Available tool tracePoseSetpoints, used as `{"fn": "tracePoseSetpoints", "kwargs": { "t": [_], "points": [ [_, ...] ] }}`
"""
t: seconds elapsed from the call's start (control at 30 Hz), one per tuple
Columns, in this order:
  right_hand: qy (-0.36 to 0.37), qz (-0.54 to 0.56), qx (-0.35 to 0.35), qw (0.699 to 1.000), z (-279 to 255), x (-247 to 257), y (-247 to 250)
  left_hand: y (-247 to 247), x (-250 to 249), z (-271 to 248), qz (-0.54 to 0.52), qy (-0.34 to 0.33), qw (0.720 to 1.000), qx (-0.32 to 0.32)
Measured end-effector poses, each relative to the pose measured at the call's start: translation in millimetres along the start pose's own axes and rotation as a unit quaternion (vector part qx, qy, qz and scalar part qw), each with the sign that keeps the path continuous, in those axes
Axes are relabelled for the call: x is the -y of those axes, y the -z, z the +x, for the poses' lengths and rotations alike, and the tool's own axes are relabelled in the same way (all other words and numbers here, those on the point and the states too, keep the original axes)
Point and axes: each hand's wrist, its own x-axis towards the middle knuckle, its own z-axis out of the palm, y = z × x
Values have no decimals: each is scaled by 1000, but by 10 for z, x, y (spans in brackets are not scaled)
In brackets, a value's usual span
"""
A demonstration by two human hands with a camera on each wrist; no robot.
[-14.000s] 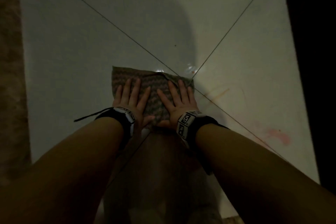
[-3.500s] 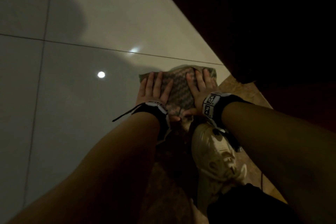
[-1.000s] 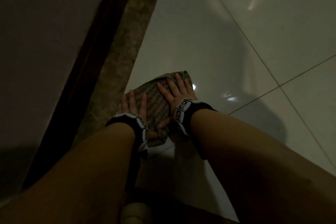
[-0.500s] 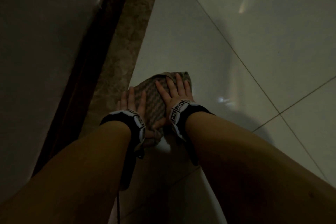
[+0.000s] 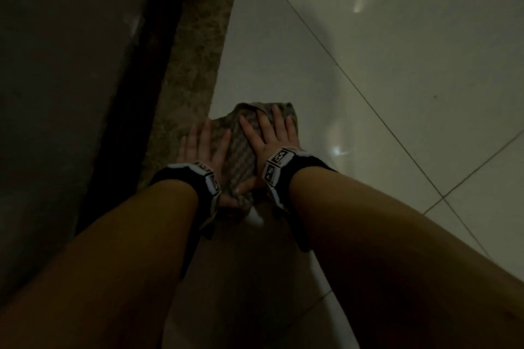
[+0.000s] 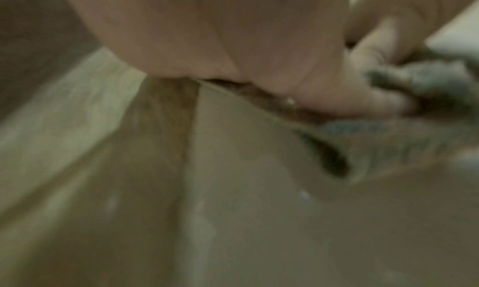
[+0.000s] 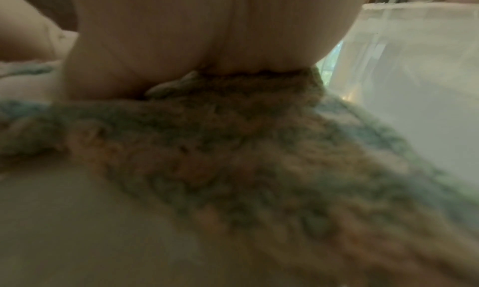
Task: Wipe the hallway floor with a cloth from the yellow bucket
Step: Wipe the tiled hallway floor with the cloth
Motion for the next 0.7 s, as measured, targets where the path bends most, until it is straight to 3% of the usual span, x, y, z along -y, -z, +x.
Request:
{"fn": "tracePoseSetpoints", "kwargs": {
  "t": [0.4, 0.7],
  "points": [
    [-27, 28, -17, 999, -46, -12, -38, 56, 10, 16, 31, -14, 999, -17],
    [-55, 77, 9, 995, -669, -150, -375, -163, -391, -308, 54, -5, 998, 22]
  ]
}}
